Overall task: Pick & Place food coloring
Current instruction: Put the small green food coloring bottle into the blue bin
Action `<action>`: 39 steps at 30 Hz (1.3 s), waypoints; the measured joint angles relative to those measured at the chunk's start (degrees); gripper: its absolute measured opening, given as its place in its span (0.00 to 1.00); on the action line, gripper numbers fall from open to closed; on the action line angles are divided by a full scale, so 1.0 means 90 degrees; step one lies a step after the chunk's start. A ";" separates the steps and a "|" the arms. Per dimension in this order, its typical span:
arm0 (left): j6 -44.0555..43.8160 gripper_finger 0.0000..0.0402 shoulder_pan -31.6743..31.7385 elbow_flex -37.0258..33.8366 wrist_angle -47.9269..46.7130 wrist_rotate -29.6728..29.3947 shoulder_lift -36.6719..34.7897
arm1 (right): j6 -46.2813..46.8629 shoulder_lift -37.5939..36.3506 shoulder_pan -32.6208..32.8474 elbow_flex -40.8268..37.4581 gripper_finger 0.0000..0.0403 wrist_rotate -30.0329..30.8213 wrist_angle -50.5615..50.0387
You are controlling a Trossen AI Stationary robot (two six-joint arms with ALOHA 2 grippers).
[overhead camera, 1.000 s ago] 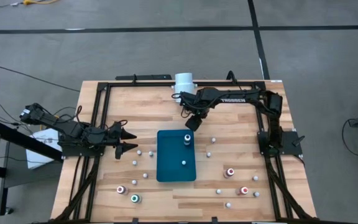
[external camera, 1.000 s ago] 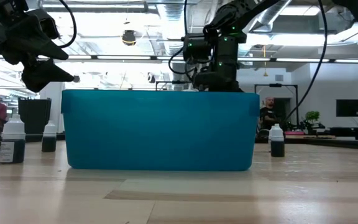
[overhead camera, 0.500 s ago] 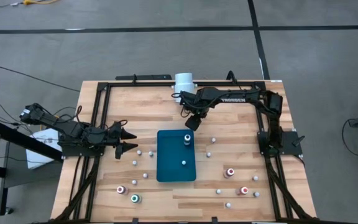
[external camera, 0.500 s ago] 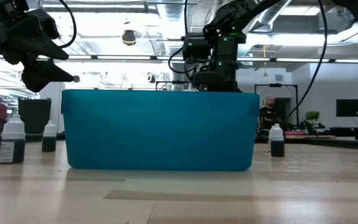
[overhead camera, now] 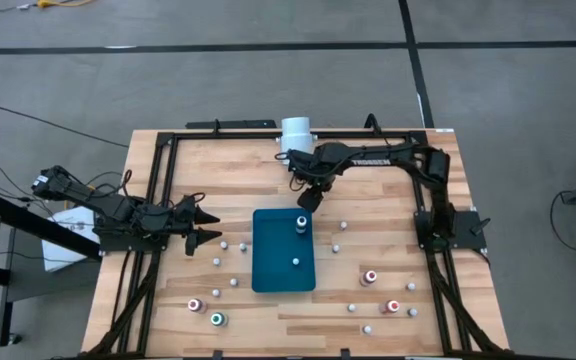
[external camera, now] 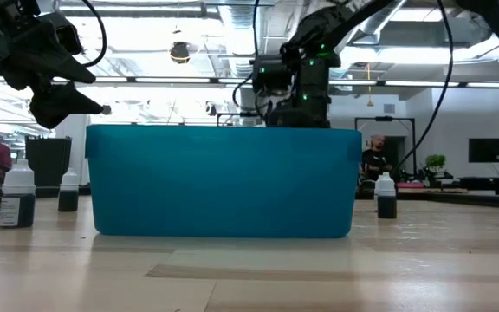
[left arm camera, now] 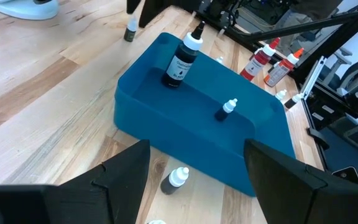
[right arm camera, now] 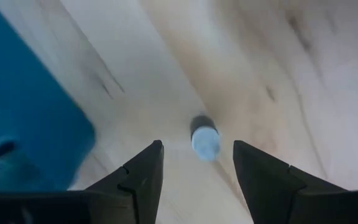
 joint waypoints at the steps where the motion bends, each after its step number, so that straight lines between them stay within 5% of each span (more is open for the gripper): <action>1: 0.0000 0.63 0.0000 0.0002 0.0000 0.0000 0.0000 | 0.0000 0.0056 0.0000 -0.0003 0.46 -0.0003 -0.0018; 39: -0.0027 0.63 0.0002 0.0002 0.0000 0.0005 -0.0002 | -0.0115 0.0496 -0.0027 0.0004 0.42 0.0018 0.0115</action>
